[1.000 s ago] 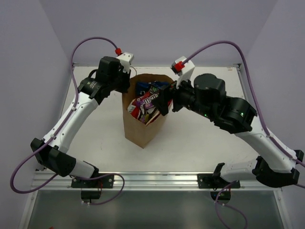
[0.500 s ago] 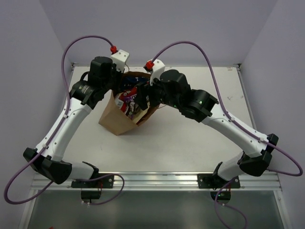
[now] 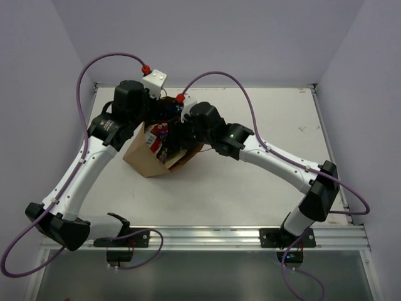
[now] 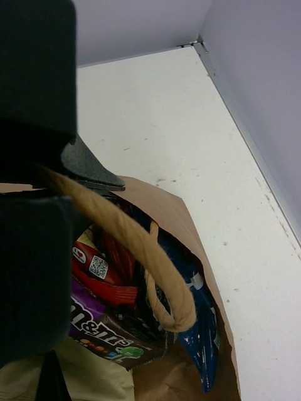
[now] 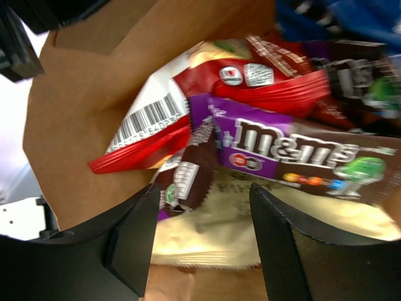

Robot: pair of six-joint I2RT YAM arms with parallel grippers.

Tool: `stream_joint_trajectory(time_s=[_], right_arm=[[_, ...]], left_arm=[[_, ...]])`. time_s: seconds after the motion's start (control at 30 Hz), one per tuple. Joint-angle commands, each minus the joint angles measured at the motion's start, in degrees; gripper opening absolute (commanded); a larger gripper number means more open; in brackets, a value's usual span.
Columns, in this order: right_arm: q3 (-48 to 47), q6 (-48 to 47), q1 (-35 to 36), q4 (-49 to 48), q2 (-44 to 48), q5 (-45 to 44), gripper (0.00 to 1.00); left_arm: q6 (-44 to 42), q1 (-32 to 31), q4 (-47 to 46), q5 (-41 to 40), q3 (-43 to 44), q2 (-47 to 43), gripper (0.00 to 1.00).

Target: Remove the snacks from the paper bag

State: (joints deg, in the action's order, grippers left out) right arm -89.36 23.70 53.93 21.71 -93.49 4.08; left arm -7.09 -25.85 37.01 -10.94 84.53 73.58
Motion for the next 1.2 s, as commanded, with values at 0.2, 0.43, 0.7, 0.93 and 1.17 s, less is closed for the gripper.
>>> stream_joint_trajectory(time_s=[0.2, 0.43, 0.7, 0.93, 1.17], right_arm=[[-0.1, 3.8, -0.1, -8.3, -3.6, 5.7, 0.31], [-1.2, -1.1, -0.5, -4.9, 4.0, 1.2, 0.00], [2.4, -3.2, -8.8, -0.5, 23.4, 1.7, 0.00], [7.8, -2.3, -26.9, -0.2, 30.2, -0.3, 0.00], [16.5, -0.1, -34.7, -1.0, 24.9, -1.7, 0.00]], left_arm=[[0.7, 0.2, -6.4, -1.1, 0.3, -2.0, 0.00], [1.0, 0.2, -6.7, -2.5, -0.8, -2.2, 0.00], [2.7, 1.3, -7.0, -7.3, -1.4, -1.9, 0.00], [3.8, 3.6, -7.0, -5.7, -2.1, -2.1, 0.00], [3.8, 3.9, -7.0, -4.6, -2.5, -2.8, 0.00]])
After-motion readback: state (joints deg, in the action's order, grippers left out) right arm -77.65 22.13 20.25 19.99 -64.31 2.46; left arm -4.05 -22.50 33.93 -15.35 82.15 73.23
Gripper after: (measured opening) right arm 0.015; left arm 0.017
